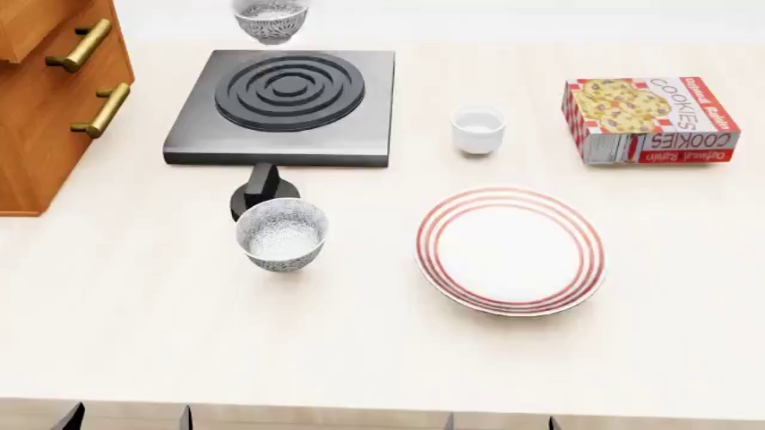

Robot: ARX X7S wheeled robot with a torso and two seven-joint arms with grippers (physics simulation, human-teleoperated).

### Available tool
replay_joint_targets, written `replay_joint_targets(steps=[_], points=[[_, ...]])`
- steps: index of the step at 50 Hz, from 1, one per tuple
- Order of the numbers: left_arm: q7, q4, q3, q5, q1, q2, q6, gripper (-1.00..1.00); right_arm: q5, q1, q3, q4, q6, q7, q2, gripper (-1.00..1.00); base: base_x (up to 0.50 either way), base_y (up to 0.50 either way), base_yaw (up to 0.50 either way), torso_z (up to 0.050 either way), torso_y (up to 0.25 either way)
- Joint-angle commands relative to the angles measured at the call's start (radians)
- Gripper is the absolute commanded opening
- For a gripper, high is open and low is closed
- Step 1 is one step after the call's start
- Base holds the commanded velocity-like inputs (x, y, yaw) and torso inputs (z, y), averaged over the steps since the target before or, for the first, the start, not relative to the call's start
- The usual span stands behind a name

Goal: Pick the akita bowl on the stove and place it on the plate.

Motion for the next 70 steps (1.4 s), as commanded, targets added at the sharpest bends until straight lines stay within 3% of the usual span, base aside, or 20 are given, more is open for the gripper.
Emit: replay_joint_targets(steps=[1, 33, 50, 63, 70], points=[[-0.018, 0.011, 0.024, -0.012, 0.007, -0.015, -0.002, 1.0, 0.019, 0.0, -0.018, 0.01, -0.011, 0.018, 0.016, 1.0, 0.0, 0.0, 0.0, 0.0, 0.0], [-0.096, 0.015, 0.097, -0.065, 0.002, -0.074, -0.015, 1.0, 0.073, 0.023, -0.097, -0.061, 0.079, 0.095, 0.082, 1.0, 0.0, 0.0, 0.0, 0.0, 0.0], [-0.115, 0.026, 0.118, -0.089, 0.005, -0.094, -0.02, 1.0, 0.044, 0.327, -0.163, -0.291, 0.454, 0.154, 0.081, 1.0, 0.0, 0.0, 0.0, 0.0, 0.0], [-0.13, 0.01, 0.134, -0.102, -0.001, -0.107, -0.009, 1.0, 0.089, 0.697, -0.123, -0.364, 0.805, 0.185, 0.078, 1.0, 0.0, 0.0, 0.0, 0.0, 0.0], [-0.138, 0.003, 0.142, -0.106, -0.004, -0.113, -0.004, 1.0, 0.151, 0.912, -0.026, -0.372, 1.031, 0.195, 0.073, 1.0, 0.0, 0.0, 0.0, 0.0, 0.0]])
